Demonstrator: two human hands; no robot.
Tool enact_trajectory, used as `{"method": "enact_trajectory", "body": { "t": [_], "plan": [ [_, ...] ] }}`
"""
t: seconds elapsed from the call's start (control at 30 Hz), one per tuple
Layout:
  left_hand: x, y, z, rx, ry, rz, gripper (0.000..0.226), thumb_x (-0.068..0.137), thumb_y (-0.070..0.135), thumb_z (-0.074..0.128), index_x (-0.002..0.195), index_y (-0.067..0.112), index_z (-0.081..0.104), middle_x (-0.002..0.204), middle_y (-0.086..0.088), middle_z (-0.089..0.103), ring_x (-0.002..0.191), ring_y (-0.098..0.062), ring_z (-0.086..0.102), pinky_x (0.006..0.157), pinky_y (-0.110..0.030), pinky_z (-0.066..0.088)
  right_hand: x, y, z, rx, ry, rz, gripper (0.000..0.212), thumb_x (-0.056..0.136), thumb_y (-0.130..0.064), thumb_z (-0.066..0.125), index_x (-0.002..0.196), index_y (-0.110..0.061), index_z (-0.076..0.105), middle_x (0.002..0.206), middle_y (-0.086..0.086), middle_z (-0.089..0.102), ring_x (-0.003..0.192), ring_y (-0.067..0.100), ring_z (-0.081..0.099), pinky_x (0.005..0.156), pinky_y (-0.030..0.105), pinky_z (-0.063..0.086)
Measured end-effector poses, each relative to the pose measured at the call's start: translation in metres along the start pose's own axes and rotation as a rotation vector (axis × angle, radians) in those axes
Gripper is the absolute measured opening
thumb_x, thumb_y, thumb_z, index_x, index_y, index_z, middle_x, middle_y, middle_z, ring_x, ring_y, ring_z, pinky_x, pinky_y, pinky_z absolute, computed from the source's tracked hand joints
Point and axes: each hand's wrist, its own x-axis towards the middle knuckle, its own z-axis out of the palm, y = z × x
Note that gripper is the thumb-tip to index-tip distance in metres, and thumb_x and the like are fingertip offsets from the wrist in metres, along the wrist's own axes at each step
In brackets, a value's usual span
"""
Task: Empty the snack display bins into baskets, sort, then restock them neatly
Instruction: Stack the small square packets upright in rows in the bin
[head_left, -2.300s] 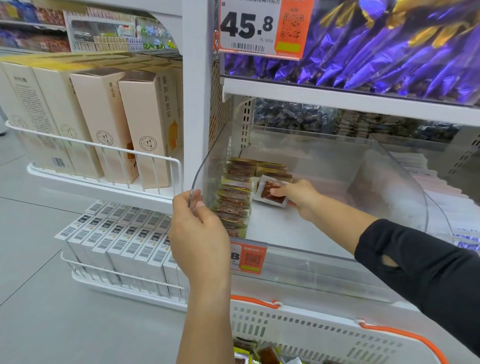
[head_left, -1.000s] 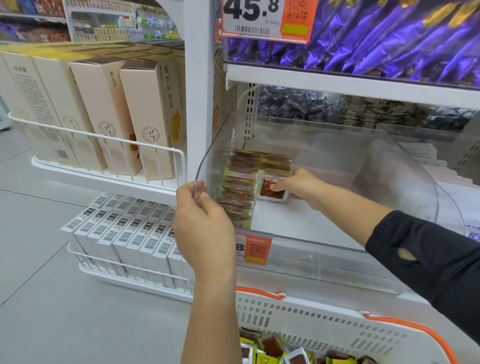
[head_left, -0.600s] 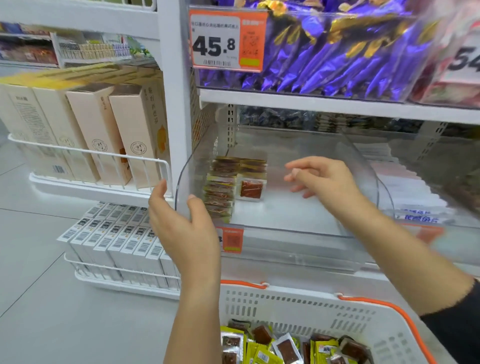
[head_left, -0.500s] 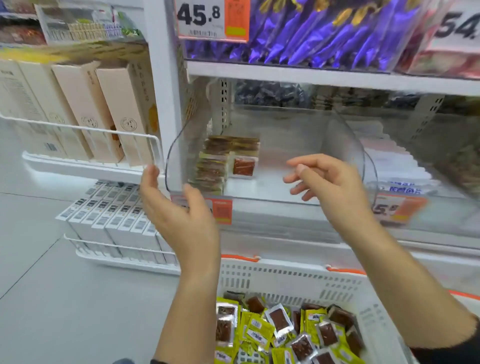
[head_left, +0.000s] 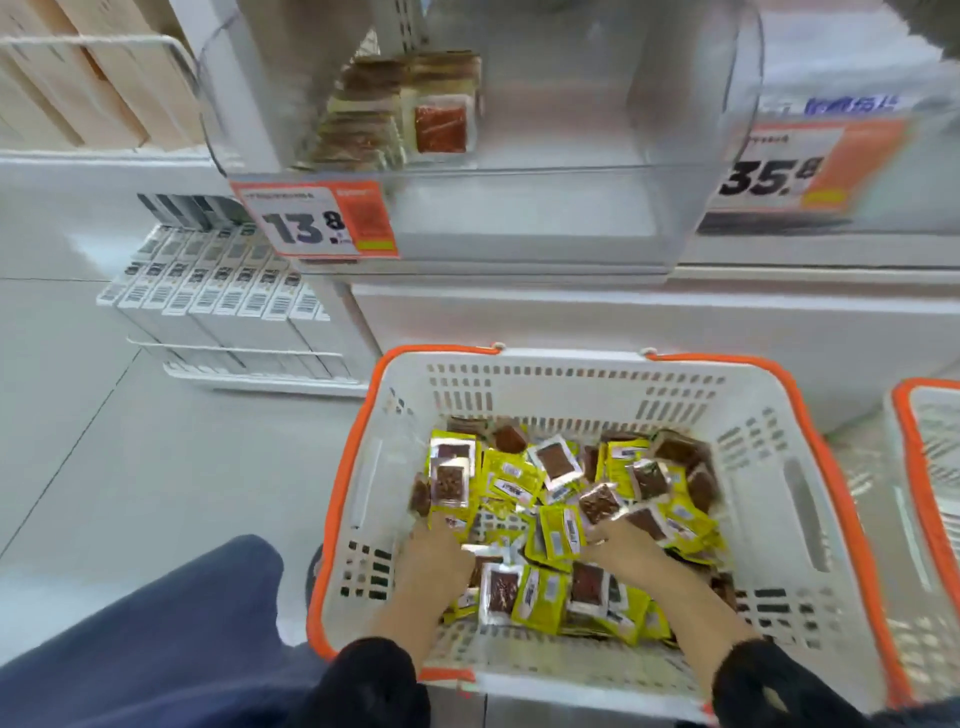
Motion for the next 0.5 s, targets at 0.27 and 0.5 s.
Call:
{"method": "enact_trajectory", "body": {
  "t": [0.27,0.5],
  "plan": [
    [0.074,0.029,-0.008,-0.078,0.189,0.012,0.074,0.097,0.034,0.052,0.153,0.01,0.011,0.159,-0.011,0.015,0.144,-0.028,0.023,0.113,-0.036,0.028,0.06,-0.012,0.007,0.082,0.404,-0.074,0.054,0.094,-0.033,0.055,0.143,-0.016,0.041,0.141,0.009,0.047,0.122,0.027,0.05,0.082,0.036,0.052],
    [0.127,0.034,0.0,-0.087,0.095,-0.015,0.102,0.086,0.049,0.064,0.154,0.009,0.0,0.162,-0.007,0.004,0.149,-0.024,0.007,0.115,-0.036,0.025,0.104,-0.041,0.002,0.153,0.304,-0.2,0.078,0.093,-0.041,0.058,0.154,-0.015,0.017,0.16,0.006,0.016,0.146,0.026,0.019,0.114,0.037,0.026]
  ]
}}
